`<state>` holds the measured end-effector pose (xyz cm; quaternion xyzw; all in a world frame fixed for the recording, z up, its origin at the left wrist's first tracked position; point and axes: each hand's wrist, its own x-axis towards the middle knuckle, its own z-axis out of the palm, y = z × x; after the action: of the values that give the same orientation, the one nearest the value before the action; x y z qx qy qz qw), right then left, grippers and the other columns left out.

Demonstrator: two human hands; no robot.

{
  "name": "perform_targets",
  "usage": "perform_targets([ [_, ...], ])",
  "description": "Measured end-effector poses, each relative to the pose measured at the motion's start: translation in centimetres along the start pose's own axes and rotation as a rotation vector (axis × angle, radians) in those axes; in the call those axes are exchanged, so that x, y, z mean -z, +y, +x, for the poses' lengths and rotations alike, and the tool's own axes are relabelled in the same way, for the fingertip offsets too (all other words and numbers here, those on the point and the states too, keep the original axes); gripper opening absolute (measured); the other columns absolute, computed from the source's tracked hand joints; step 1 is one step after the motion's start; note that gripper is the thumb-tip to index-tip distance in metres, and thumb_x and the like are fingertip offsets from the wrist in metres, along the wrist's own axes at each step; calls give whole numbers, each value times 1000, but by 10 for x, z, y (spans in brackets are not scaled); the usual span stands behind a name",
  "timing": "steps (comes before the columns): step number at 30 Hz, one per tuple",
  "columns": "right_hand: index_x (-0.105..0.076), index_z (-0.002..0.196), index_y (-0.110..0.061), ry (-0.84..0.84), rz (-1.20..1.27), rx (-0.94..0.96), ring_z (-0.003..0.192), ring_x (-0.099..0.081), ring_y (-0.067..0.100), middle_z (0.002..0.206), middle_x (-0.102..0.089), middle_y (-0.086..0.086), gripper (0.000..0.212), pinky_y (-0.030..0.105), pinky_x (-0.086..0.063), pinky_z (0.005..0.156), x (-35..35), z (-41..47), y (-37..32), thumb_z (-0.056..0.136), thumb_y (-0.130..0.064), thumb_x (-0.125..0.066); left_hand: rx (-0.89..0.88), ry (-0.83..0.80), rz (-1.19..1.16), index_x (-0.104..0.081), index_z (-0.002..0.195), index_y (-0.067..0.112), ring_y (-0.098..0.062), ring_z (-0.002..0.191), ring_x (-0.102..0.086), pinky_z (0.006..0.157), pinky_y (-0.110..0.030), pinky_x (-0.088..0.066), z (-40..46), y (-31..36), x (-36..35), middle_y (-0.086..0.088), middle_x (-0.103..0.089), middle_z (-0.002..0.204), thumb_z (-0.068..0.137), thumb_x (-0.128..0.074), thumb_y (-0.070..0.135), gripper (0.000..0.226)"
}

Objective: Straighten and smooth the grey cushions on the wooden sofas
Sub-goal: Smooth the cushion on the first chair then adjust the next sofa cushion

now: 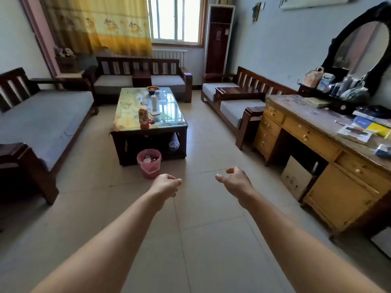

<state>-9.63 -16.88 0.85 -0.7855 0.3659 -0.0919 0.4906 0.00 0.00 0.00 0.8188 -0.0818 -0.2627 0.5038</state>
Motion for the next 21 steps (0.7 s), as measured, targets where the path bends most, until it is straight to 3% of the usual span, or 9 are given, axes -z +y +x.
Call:
perform_targets([
  [10, -34, 141, -8, 30, 11, 19, 131, -39, 26, 144, -39, 10, 66, 33, -37, 101, 24, 84, -17, 88, -32, -64, -47, -6, 67, -59, 110, 14, -20, 85, -61, 54, -25, -32, 86, 44, -27, -9, -67, 103, 94, -57, 28, 22],
  [15, -33, 142, -8, 36, 30, 36, 132, -38, 26, 146, -37, 10, 67, 33, -36, 101, 44, 170, -23, 89, -32, -64, -82, -35, 71, -63, 96, 9, -21, 74, -57, 65, -26, -46, 170, 86, -65, -6, -60, 78, 91, -61, 25, 16],
  [18, -33, 141, -8, 44, 24, 35, 131, -39, 26, 145, -38, 10, 65, 33, -37, 99, 64, 235, -28, 89, -32, -64, -90, -33, 149, -60, 79, 16, -20, 72, -57, 52, -21, -33, 226, 120, -89, -6, -60, 77, 92, -59, 26, 17],
  [21, -33, 141, -7, 44, 16, 31, 132, -39, 26, 145, -38, 11, 66, 34, -36, 101, 81, 298, -36, 88, -32, -65, -110, -30, 244, -63, 76, 12, -19, 70, -52, 59, -24, -35, 279, 152, -107, -3, -57, 70, 89, -59, 28, 22],
])
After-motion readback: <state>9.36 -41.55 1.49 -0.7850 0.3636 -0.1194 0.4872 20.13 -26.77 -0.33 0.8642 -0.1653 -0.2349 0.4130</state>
